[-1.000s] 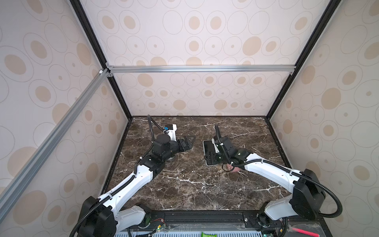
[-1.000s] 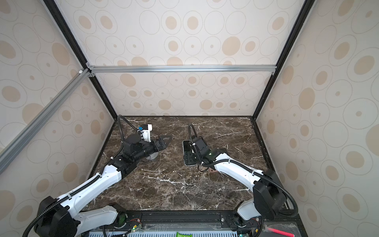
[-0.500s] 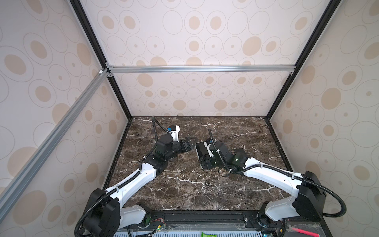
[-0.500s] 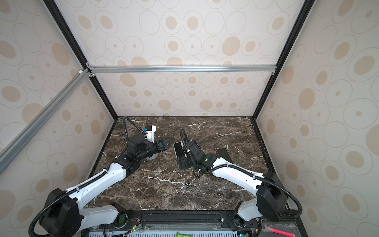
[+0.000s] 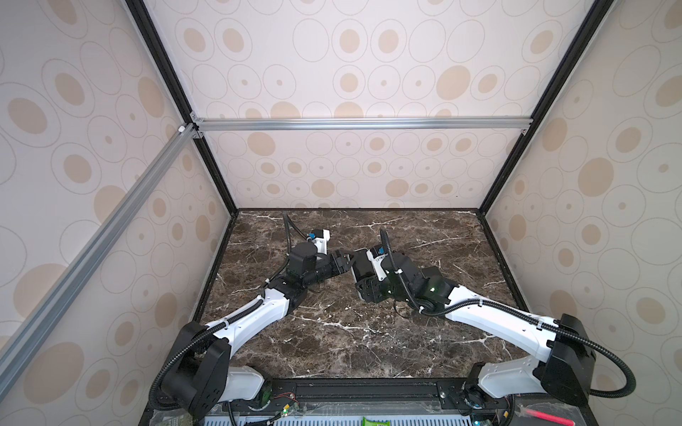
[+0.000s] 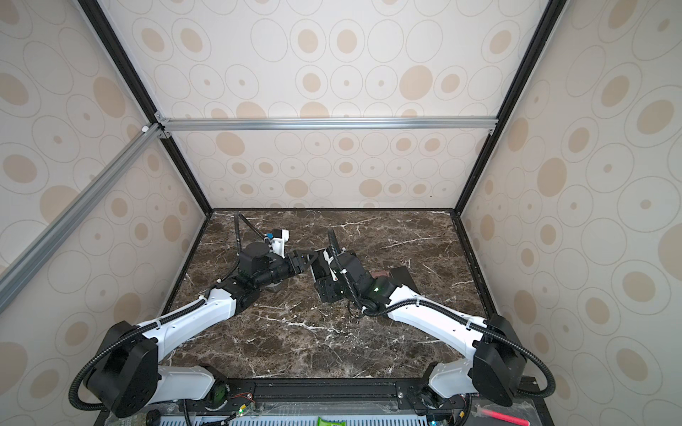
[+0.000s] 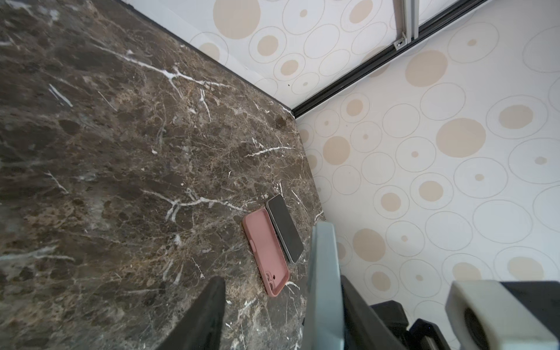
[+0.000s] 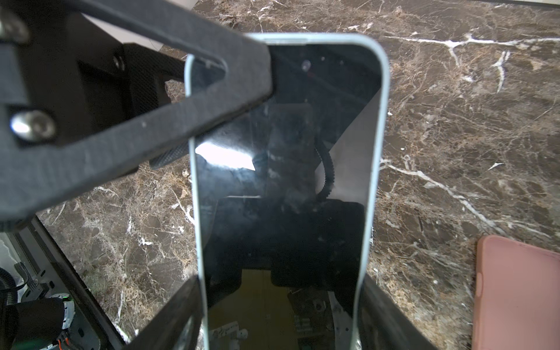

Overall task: Take the phone out of the phone case
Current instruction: Pass the phone.

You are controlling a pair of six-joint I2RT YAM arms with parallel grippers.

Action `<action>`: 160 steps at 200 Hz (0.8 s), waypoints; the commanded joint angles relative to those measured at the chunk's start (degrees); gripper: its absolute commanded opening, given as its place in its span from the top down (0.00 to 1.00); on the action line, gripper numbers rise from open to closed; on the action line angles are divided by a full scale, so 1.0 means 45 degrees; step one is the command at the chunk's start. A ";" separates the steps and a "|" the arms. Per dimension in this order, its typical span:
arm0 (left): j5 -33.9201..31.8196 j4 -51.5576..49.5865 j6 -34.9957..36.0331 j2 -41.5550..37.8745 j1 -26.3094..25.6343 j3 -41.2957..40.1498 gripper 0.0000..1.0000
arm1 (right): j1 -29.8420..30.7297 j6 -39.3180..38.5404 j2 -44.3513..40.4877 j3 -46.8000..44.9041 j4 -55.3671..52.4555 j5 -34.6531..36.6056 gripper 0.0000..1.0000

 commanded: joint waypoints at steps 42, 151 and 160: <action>0.0349 0.0679 -0.0213 0.0078 -0.0179 -0.0076 0.71 | 0.0141 -0.0171 -0.0177 0.0457 0.0485 0.0443 0.69; 0.0662 0.1309 0.0060 -0.0303 -0.0191 0.0033 1.00 | 0.0112 0.0009 -0.0909 -0.0196 0.1146 0.1042 0.13; 0.0684 0.1313 0.0118 -0.0323 -0.0177 0.0086 1.00 | 0.0127 -0.0096 -0.1006 -0.0291 0.1303 0.1059 0.12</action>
